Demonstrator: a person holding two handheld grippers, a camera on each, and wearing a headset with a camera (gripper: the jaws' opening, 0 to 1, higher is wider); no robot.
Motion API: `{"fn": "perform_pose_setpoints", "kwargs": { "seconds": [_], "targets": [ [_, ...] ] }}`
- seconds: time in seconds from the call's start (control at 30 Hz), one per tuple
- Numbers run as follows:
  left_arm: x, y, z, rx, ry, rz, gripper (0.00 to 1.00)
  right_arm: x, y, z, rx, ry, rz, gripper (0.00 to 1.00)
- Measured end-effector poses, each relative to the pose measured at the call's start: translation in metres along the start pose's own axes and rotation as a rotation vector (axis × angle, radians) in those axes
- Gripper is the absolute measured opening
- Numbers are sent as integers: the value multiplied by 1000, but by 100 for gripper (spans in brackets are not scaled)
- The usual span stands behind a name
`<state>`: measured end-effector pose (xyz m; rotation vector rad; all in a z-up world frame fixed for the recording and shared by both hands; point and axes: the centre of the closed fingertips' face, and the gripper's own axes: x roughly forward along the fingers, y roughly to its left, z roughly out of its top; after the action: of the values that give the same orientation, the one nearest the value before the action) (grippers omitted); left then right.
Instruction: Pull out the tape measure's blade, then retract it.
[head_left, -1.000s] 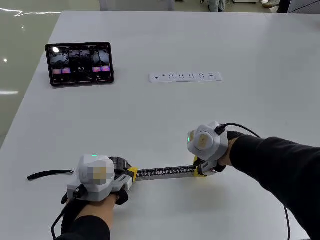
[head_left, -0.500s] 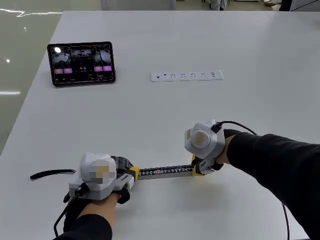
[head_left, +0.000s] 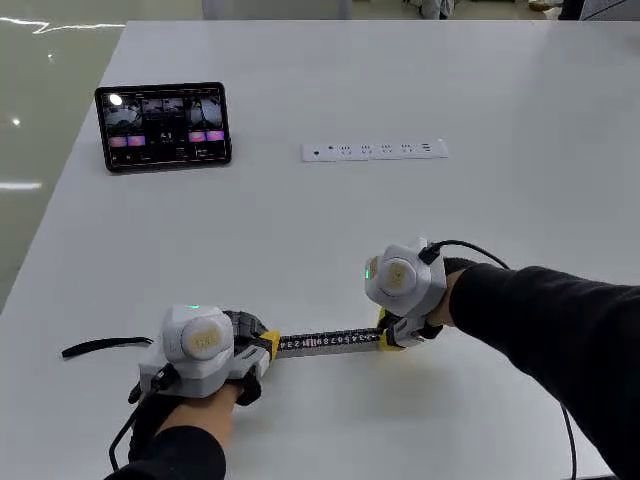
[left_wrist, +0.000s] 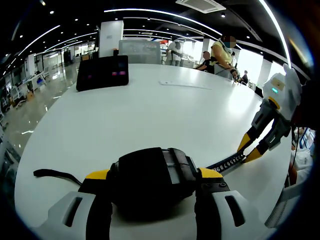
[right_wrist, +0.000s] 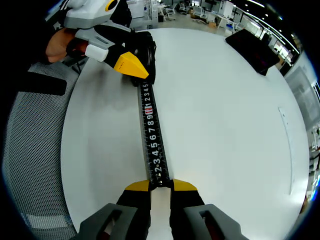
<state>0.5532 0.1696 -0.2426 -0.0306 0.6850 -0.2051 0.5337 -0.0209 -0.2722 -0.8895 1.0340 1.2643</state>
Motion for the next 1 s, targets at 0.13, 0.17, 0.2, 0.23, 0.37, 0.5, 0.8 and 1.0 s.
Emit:
{"fn": "perform_pose_setpoints", "kwargs": {
  "seconds": [0.13, 0.17, 0.2, 0.23, 0.37, 0.5, 0.8, 1.0],
  "targets": [
    [0, 0, 0, 0, 0, -1, 63, 1, 0, 2, -5, 0, 2, 10],
    [0, 0, 0, 0, 0, -1, 63, 2, 0, 3, -3, 0, 4, 10],
    [0, 0, 0, 0, 0, 0, 63, 2, 0, 3, -1, -1, 4, 10],
    [0, 0, 0, 0, 0, 0, 63, 2, 0, 4, -1, -1, 4, 10],
    [1, 1, 0, 1, 0, 0, 63, 3, 0, 7, -5, -2, 2, 10],
    [1, 1, 1, 1, 0, 0, 63, 4, 0, 10, -4, -3, 3, 10],
    [1, 2, 0, 2, 0, 1, 63, 6, 0, 15, -4, -8, 2, 10],
    [2, 2, 0, 2, -1, 1, 63, 7, 0, 16, -14, -9, 4, 10]
  ]
}}
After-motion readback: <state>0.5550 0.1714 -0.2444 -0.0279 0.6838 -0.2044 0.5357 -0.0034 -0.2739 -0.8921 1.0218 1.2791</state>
